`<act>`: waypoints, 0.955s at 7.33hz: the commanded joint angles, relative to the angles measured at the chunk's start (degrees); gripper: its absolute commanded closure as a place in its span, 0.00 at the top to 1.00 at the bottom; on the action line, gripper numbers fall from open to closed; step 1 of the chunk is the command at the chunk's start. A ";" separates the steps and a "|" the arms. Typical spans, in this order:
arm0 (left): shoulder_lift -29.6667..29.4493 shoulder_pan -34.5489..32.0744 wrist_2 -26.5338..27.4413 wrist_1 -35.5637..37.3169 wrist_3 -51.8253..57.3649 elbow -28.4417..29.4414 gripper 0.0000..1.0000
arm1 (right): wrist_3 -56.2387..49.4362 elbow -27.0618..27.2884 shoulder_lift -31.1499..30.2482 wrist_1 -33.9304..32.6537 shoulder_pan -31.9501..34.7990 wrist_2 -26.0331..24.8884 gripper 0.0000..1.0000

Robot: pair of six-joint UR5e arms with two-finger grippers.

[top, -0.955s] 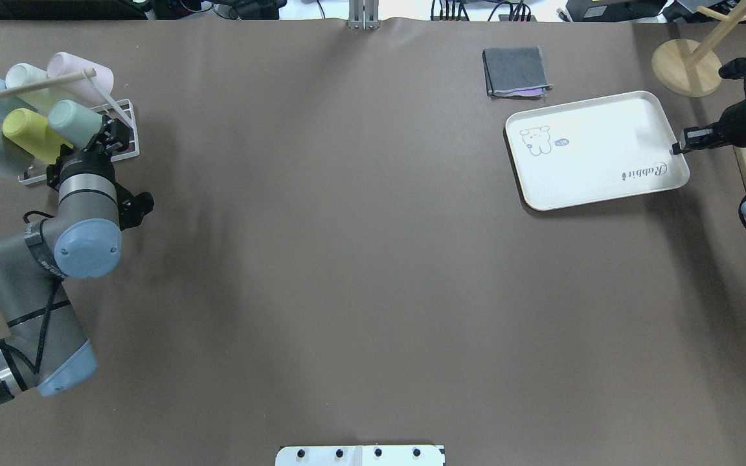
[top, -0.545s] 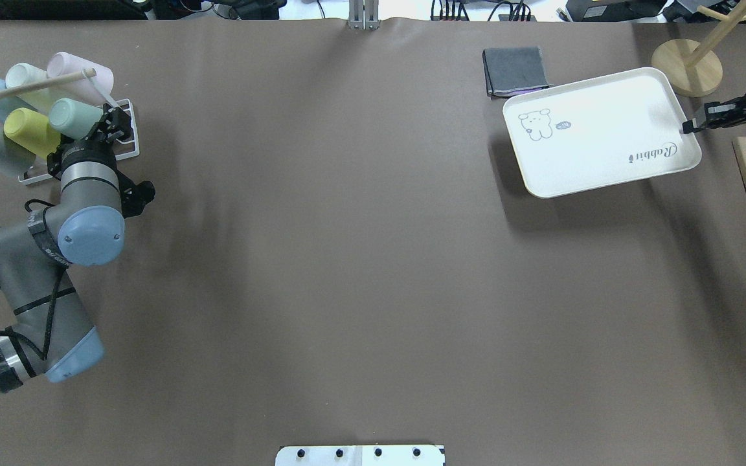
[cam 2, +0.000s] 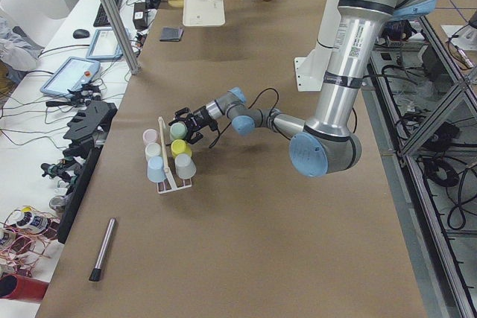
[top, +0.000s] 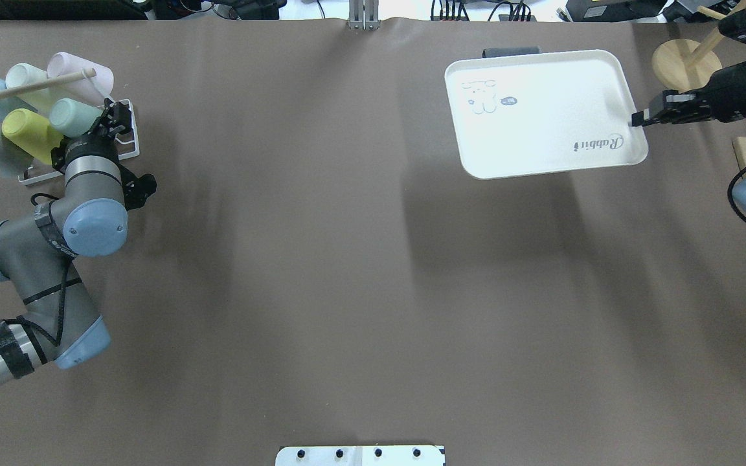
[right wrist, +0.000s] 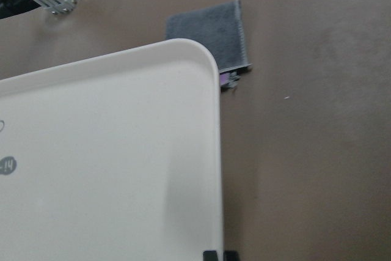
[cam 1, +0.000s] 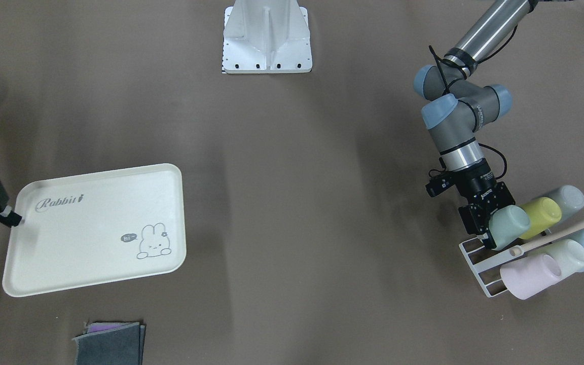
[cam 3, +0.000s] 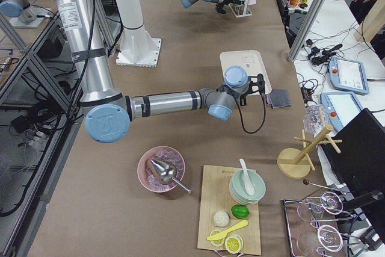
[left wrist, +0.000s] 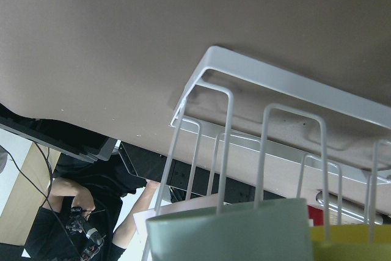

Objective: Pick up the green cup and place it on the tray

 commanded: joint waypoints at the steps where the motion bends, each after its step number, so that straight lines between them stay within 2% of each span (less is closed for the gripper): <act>1: -0.47 -0.08 0.02 -0.67 -0.02 0.67 0.97 | 14.04 7.01 0.14 0.65 -12.43 -10.48 0.00; 3: -0.91 0.01 -0.06 -0.85 -0.20 0.76 0.96 | 14.99 7.66 1.54 -2.75 -24.48 -24.37 0.00; 4: -0.82 -0.08 -0.06 -0.94 -0.20 0.68 0.93 | 14.55 7.48 4.77 -10.00 -26.88 -26.18 0.00; 7: 0.14 -0.08 -0.06 -5.49 -0.02 2.16 0.85 | 14.28 6.78 7.35 -14.64 -32.52 -31.28 0.00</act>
